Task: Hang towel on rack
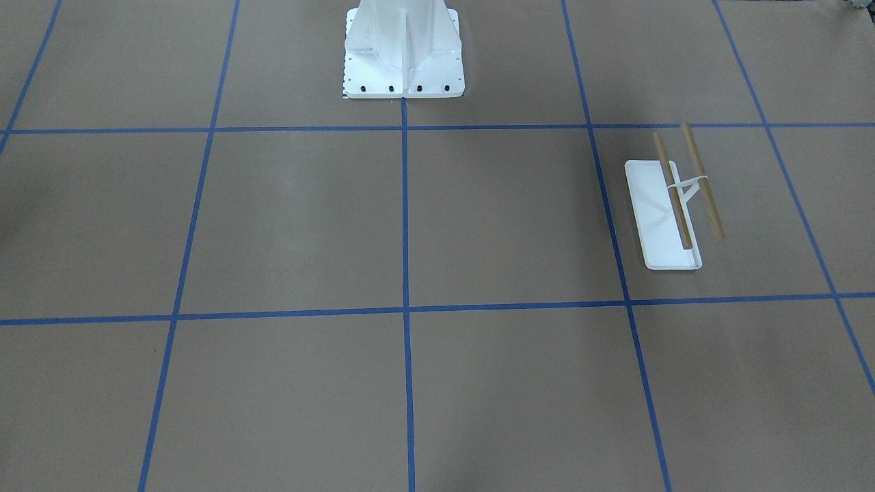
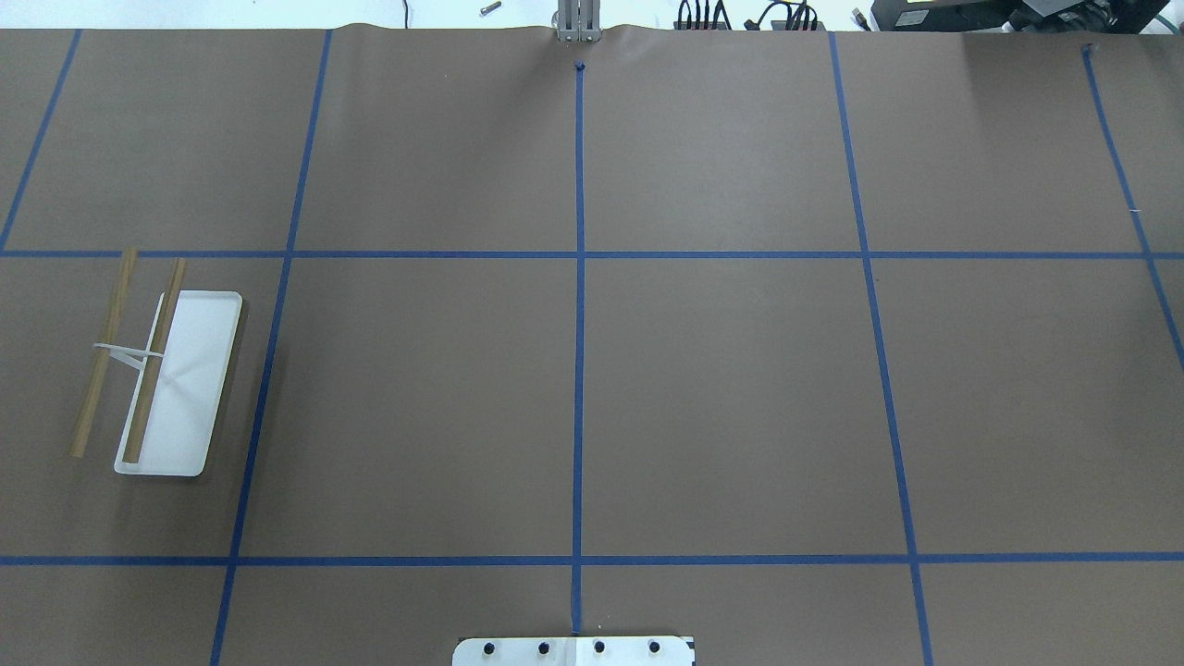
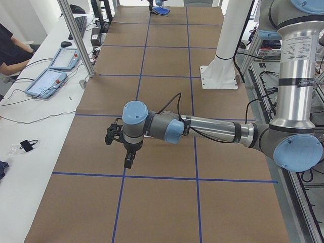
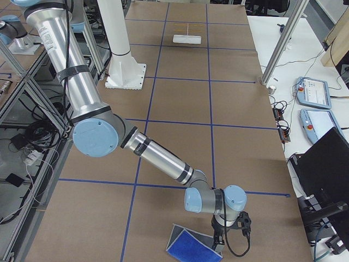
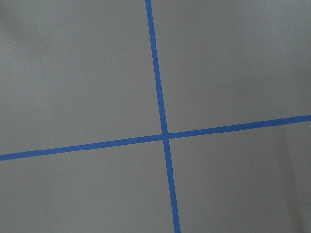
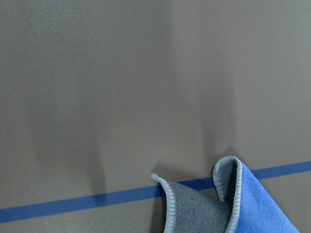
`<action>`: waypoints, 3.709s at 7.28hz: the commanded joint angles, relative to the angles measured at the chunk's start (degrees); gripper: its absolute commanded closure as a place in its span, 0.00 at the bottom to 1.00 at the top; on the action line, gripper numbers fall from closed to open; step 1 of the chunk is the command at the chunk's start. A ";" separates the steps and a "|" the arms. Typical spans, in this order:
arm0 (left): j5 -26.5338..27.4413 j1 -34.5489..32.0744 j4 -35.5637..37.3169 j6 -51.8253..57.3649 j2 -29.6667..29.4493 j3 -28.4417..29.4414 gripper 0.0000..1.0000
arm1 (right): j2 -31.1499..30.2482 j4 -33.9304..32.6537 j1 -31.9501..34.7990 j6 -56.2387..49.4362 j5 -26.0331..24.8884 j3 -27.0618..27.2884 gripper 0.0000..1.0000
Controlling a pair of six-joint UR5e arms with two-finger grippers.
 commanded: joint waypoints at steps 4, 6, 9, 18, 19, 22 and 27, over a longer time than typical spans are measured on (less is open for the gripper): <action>0.02 0.00 -0.02 0.00 -0.61 0.15 0.02 | -0.09 1.23 -1.02 -0.04 -5.30 -0.67 0.00; 0.02 0.00 0.07 0.00 -0.87 0.06 0.02 | -0.27 1.32 -1.02 0.04 -5.31 -1.01 0.00; 0.02 0.00 -0.02 0.00 -0.96 0.24 0.02 | -0.27 2.19 -1.19 0.04 -5.39 -1.89 0.01; -0.06 0.00 -0.02 0.00 -0.96 -0.64 0.02 | 2.97 5.71 2.30 -4.49 -4.17 -4.18 1.00; -0.15 0.00 -0.02 0.00 -0.87 -0.64 0.02 | 4.90 5.36 4.93 -5.31 -0.94 -4.18 1.00; -1.29 0.00 -0.02 0.00 -0.79 -0.47 0.02 | 5.00 -5.45 5.58 -4.35 2.34 11.91 1.00; -1.38 0.09 0.07 -3.83 -2.35 0.06 0.02 | -3.43 -30.20 -4.06 2.81 5.15 53.66 1.00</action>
